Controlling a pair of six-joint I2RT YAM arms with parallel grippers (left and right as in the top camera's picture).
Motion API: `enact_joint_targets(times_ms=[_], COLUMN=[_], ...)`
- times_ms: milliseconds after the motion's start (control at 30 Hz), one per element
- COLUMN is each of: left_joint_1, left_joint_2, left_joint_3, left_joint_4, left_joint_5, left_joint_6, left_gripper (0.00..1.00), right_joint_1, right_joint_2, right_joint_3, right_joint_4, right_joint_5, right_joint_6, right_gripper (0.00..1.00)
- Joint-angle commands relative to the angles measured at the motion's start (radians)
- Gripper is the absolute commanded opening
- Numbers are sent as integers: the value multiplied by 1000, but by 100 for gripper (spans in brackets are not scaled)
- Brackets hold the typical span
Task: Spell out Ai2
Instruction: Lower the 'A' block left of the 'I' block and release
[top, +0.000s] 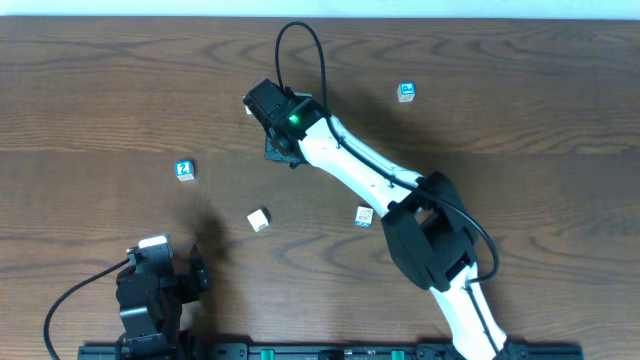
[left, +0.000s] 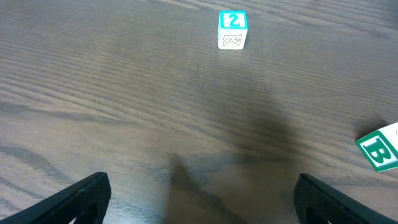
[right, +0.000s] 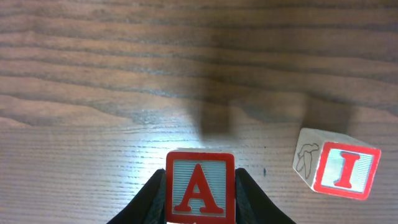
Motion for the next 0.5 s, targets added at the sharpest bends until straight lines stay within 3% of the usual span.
enact_joint_targets(times_ms=[0, 133, 467], left_joint_1=[3, 3, 3], left_joint_2=[-6, -6, -6], left_joint_3=[-13, -13, -13], left_joint_4=[-11, -11, -11], left_joint_5=[-8, -8, -8], left_joint_6=[14, 14, 14], left_gripper=[95, 95, 95], right_joint_1=[-7, -26, -45], right_joint_2=[-2, -5, -27], right_joint_3=[-32, -72, -77], right_joint_4=[21, 90, 54], right_joint_5=[-17, -92, -49], right_joint_6=[-43, -82, -78], right_gripper=[1, 1, 1])
